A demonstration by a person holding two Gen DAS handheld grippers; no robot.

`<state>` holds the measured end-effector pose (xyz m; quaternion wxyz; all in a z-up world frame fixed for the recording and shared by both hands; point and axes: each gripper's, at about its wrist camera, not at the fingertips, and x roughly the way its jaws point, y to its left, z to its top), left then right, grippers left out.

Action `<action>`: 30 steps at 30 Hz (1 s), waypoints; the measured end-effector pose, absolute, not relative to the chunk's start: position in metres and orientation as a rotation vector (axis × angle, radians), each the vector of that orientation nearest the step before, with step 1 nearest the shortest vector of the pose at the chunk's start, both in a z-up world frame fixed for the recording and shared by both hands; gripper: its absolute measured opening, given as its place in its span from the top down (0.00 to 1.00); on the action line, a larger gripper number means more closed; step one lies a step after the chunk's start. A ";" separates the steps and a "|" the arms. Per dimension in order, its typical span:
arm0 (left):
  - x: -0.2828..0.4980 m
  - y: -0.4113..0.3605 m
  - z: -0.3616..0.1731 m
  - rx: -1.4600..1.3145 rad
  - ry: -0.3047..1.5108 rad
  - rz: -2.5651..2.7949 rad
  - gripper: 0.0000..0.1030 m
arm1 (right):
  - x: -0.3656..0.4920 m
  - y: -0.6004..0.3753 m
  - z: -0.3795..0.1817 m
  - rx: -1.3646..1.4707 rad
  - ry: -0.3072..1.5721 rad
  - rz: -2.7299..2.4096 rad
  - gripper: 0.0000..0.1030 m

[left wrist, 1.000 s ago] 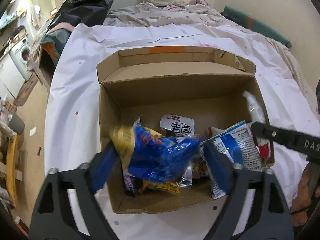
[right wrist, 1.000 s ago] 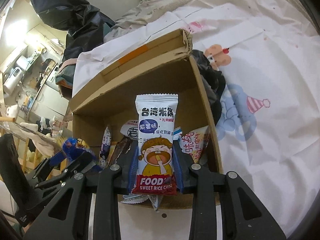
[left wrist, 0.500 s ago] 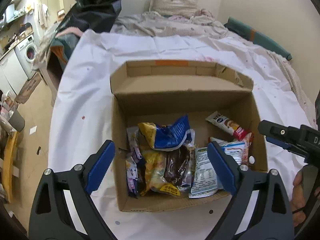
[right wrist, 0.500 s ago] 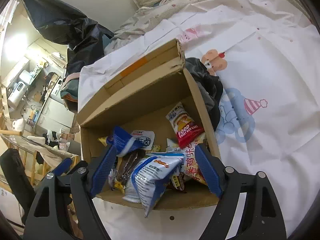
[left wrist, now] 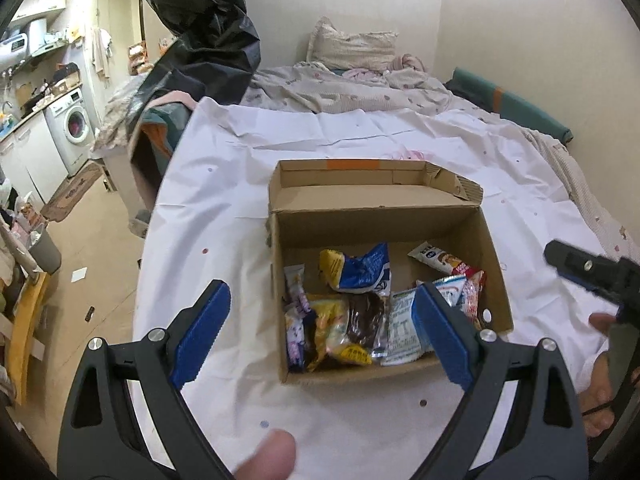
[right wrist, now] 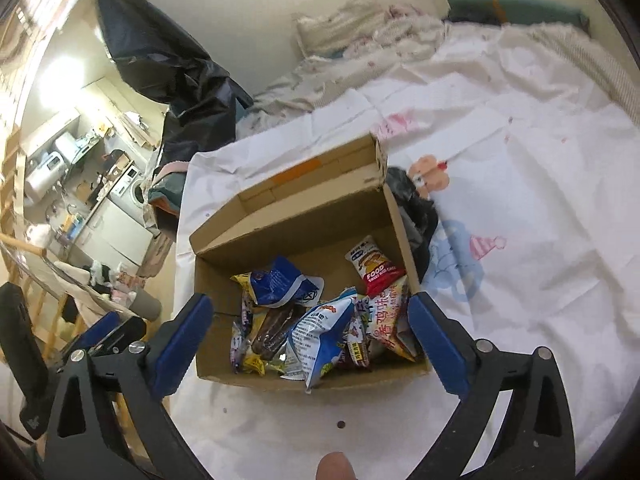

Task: Organize snacks

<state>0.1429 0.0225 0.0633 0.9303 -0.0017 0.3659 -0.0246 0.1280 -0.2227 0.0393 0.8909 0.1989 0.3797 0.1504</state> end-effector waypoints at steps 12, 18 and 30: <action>0.073 0.044 0.064 -0.019 0.696 0.025 0.00 | 0.052 -0.216 0.040 0.272 0.737 0.216 0.00; 0.062 0.053 0.046 -0.059 0.701 0.035 0.00 | 0.046 -0.196 0.032 0.196 0.712 0.196 0.00; 0.065 0.037 0.020 -0.046 0.724 -0.001 0.00 | 0.037 -0.153 0.026 0.008 0.620 0.196 0.00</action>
